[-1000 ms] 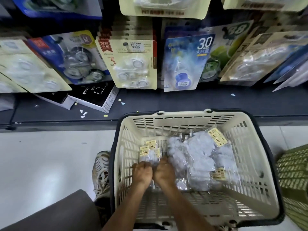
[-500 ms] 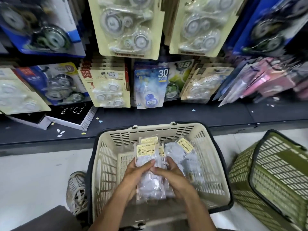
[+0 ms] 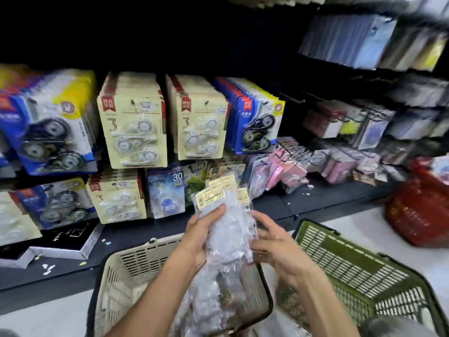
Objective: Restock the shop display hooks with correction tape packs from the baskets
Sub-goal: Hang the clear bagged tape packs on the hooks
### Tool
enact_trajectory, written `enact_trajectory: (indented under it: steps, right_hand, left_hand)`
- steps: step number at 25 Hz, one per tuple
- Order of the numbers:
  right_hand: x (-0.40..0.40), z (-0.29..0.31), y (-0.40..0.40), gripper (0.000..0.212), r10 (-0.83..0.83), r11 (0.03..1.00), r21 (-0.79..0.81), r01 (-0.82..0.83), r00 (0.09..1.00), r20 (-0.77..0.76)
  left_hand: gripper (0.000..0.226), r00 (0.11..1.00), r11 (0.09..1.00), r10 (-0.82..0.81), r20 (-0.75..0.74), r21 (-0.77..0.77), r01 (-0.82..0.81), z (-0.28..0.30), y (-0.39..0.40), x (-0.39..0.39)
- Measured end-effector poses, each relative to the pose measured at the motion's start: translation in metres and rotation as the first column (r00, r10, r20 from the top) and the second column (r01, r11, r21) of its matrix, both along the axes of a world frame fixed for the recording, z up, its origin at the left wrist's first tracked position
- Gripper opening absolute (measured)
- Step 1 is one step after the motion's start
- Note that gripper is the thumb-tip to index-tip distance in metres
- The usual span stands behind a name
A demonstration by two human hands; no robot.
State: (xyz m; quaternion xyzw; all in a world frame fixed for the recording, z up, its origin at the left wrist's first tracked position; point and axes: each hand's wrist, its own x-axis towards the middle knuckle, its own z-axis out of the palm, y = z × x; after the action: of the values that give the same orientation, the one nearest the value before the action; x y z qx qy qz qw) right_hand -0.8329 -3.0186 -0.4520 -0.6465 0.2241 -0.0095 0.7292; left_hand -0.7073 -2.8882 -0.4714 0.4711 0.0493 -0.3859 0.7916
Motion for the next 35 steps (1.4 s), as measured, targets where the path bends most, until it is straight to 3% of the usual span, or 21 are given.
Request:
enact_trajectory:
  steps: [2,8,11,16,18,20,22,23,24,25,26,28,29,30,32,35]
  right_hand:
    - [-0.002,0.034,-0.020,0.063,-0.056,0.993,-0.104,0.058,0.998,0.022]
    - [0.004,0.099,-0.079,0.023,-0.340,0.912,-0.192,0.363,0.930,0.142]
    - [0.020,0.114,-0.103,0.019,-0.450,0.874,-0.101,0.476,0.869,0.206]
    - [0.051,0.149,-0.142,0.011,-0.466,0.770,-0.337,0.542,0.838,0.284]
    - [0.066,0.157,-0.142,0.011,-0.472,0.758,-0.360,0.544,0.838,0.273]
    - [0.082,0.155,-0.136,0.011,-0.451,0.816,-0.314,0.485,0.874,0.179]
    - [0.092,0.150,-0.130,0.007,-0.386,0.896,-0.217,0.388,0.921,0.054]
    - [0.094,0.147,-0.129,0.010,-0.349,0.924,-0.162,0.346,0.937,0.010]
    - [0.095,0.144,-0.131,0.017,-0.295,0.951,-0.094,0.295,0.955,0.004]
    - [0.096,0.140,-0.135,0.028,-0.240,0.971,-0.007,0.241,0.970,0.045]
    - [0.097,0.135,-0.139,0.036,-0.205,0.978,0.063,0.198,0.972,0.117]
    - [0.100,0.114,-0.142,0.030,-0.108,0.993,-0.017,0.114,0.973,0.205]
    - [0.102,0.098,-0.140,0.029,-0.029,0.991,-0.121,0.050,0.985,0.169]
    - [0.103,0.084,-0.134,0.032,0.046,0.978,-0.208,-0.026,0.994,0.094]
    - [0.106,0.061,-0.127,0.031,0.088,0.971,-0.226,-0.077,0.995,0.037]
    - [0.107,0.064,-0.132,0.032,-0.100,0.993,-0.037,0.113,0.962,0.254]
  left_hand:
    - [0.065,0.998,0.998,-0.059,0.025,-0.036,0.060,0.039,-0.010,-0.004]
    - [0.037,0.987,0.988,-0.020,0.162,-0.148,0.045,0.110,-0.028,0.023]
    - [0.039,0.962,0.998,-0.033,0.271,-0.041,0.046,0.109,-0.037,0.050]
    - [0.064,0.869,0.983,-0.182,0.460,0.070,0.169,0.095,-0.051,0.078]
    - [0.056,0.708,0.949,-0.301,0.639,0.128,0.288,0.096,-0.053,0.077]
    - [0.055,0.397,0.865,-0.457,0.796,0.294,0.407,0.096,-0.055,0.073]
    - [0.063,0.091,0.790,-0.558,0.825,0.494,0.363,0.088,-0.061,0.071]
    - [0.065,0.042,0.801,-0.554,0.831,0.519,0.299,0.084,-0.063,0.069]
    - [0.062,0.069,0.834,-0.524,0.849,0.495,0.242,0.083,-0.065,0.067]
    - [0.057,0.158,0.872,-0.476,0.865,0.441,0.213,0.082,-0.066,0.065]
    - [0.054,0.310,0.905,-0.420,0.853,0.369,0.211,0.083,-0.066,0.064]
    - [0.064,0.597,0.942,-0.328,0.733,0.204,0.267,0.082,-0.067,0.065]
    - [0.069,0.678,0.947,-0.300,0.671,0.123,0.297,0.082,-0.069,0.066]
    - [0.070,0.727,0.945,-0.281,0.626,0.047,0.325,0.084,-0.071,0.066]
    - [0.068,0.787,0.933,-0.273,0.554,-0.047,0.357,0.091,-0.074,0.060]
    - [0.052,0.833,0.948,-0.239,0.500,-0.064,0.311,0.096,-0.078,0.057]
